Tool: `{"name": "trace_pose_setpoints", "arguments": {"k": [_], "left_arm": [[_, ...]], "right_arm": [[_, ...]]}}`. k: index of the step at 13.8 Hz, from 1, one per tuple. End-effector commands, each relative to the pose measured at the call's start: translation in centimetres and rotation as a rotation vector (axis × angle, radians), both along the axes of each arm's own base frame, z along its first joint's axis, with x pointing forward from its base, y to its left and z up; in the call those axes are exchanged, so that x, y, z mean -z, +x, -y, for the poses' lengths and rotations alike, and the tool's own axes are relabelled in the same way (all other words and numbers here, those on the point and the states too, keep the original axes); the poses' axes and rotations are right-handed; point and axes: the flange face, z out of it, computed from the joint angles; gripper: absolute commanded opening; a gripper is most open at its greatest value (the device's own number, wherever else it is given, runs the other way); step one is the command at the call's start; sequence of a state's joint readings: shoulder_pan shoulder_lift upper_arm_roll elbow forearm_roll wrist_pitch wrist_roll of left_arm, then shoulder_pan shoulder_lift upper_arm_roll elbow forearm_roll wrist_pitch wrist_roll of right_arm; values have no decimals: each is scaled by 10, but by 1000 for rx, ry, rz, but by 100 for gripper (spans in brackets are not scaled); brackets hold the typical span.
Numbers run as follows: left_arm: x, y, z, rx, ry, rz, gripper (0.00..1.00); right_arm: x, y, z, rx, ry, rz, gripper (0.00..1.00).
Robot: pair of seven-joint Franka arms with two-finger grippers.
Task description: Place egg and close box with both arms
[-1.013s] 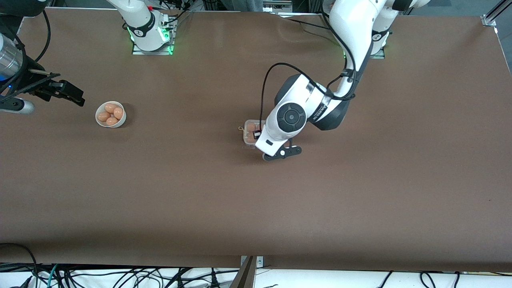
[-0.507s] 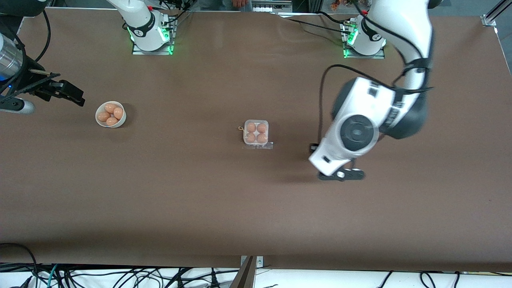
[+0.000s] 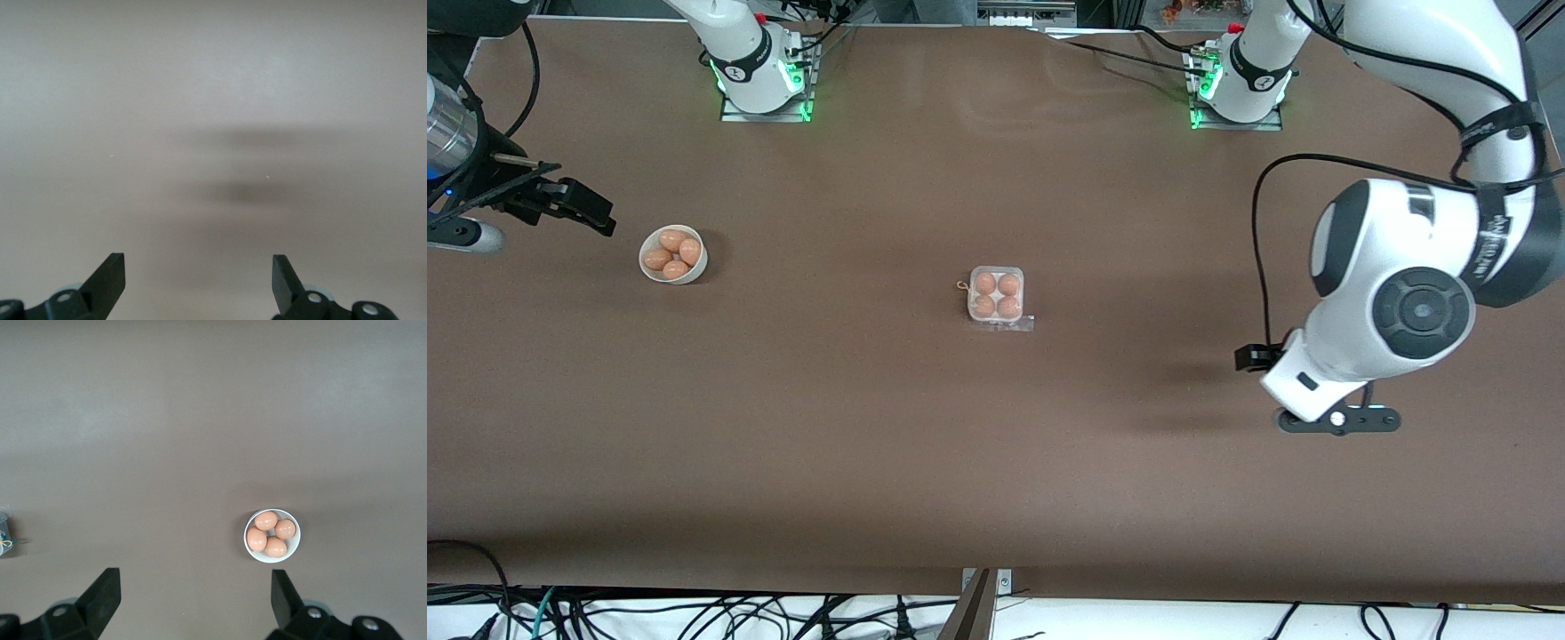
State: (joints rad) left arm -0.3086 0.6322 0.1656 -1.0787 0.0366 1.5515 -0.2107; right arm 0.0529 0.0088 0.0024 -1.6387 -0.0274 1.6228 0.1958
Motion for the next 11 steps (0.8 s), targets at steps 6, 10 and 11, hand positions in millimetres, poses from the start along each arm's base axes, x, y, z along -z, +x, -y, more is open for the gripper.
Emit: {"name": "trace_pose_setpoints", "arguments": {"k": [6,10,11], "left_arm": [[-92,-27,-76,77,6,67,100],[-127,-60,-152,76,-113,90,100],[-132,-66,-159,66,-119,104,100]], "right_arm": [[-3,-2,0,1,16,-8,100],[-2,-2,-1,1,16,-10,100],[-2,-2,-1,-1,16,-8,100]]}}
